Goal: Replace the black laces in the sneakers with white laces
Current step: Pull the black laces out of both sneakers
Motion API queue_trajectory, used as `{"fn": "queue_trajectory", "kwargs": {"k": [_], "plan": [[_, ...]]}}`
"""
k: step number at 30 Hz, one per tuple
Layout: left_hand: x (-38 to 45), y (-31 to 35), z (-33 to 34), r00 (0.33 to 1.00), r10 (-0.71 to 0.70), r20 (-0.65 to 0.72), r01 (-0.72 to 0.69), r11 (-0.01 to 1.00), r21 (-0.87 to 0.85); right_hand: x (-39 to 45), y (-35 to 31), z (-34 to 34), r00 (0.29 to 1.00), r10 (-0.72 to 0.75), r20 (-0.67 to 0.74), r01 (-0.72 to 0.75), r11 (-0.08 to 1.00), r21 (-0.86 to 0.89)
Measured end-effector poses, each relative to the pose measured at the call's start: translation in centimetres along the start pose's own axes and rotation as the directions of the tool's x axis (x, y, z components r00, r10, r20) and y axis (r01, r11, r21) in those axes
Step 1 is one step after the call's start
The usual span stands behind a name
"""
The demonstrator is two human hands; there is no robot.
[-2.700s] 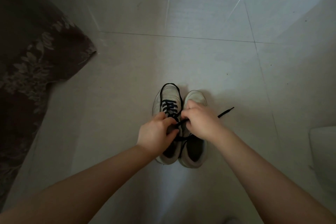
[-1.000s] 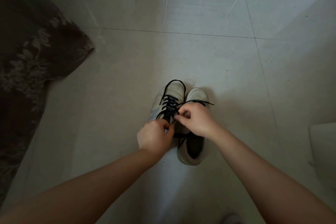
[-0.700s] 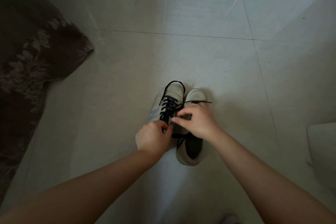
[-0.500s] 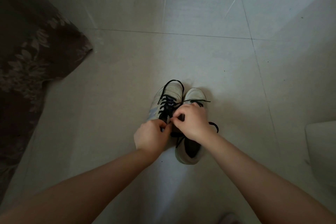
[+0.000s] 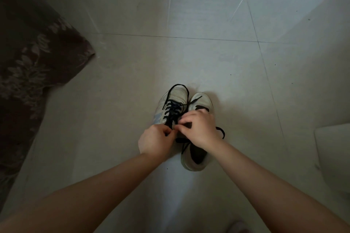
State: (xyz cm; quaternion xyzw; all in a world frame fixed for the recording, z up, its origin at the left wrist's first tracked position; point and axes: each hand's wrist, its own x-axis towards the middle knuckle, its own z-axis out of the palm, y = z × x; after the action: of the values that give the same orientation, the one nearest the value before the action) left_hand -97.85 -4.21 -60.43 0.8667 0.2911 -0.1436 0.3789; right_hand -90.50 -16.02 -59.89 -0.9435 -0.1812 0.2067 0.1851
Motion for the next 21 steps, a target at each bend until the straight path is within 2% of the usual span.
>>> {"fn": "queue_trajectory", "kwargs": {"k": [4,7,9,11,12,14,16,18,21], "plan": [[0.3,-0.3,0.0,1.000,0.000,0.019,0.001,1.000,-0.018,-0.2,-0.1,0.8,0.993,0.069,-0.092,-0.049,0.977,0.206],[0.6,-0.3,0.0,0.998,-0.031,0.058,0.034,0.997,-0.064,-0.4,-0.6,1.0,0.997,0.025,-0.078,-0.012,0.987,0.159],[0.8,-0.3,0.0,0.996,-0.055,0.064,0.060,0.995,-0.081,-0.1,-0.5,0.4,0.977,0.019,-0.212,0.010,0.991,0.133],[0.9,-0.4,0.1,0.995,-0.072,0.063,0.078,0.991,-0.106,0.8,0.2,-1.5,0.918,0.154,-0.366,-0.104,0.983,0.153],[1.0,-0.4,0.2,0.995,-0.071,0.068,0.079,0.990,-0.120,1.1,0.7,-2.4,0.897,0.222,-0.383,-0.177,0.973,0.148],[1.0,-0.6,0.2,0.995,-0.054,0.080,0.064,0.989,-0.130,1.2,1.6,-3.3,0.920,0.239,-0.310,-0.235,0.971,0.048],[1.0,-0.7,0.3,0.996,-0.034,0.077,0.045,0.989,-0.143,0.5,1.2,-2.9,0.975,0.154,-0.160,-0.169,0.982,-0.085],[1.0,-0.9,0.5,0.998,-0.018,0.062,0.028,0.987,-0.157,-0.4,0.6,-1.3,0.995,0.086,-0.049,-0.092,0.985,-0.143],[1.0,-0.8,0.6,0.999,0.001,0.044,0.006,0.988,-0.157,-0.7,0.1,0.0,0.996,0.021,-0.088,-0.032,0.991,-0.131]]}}
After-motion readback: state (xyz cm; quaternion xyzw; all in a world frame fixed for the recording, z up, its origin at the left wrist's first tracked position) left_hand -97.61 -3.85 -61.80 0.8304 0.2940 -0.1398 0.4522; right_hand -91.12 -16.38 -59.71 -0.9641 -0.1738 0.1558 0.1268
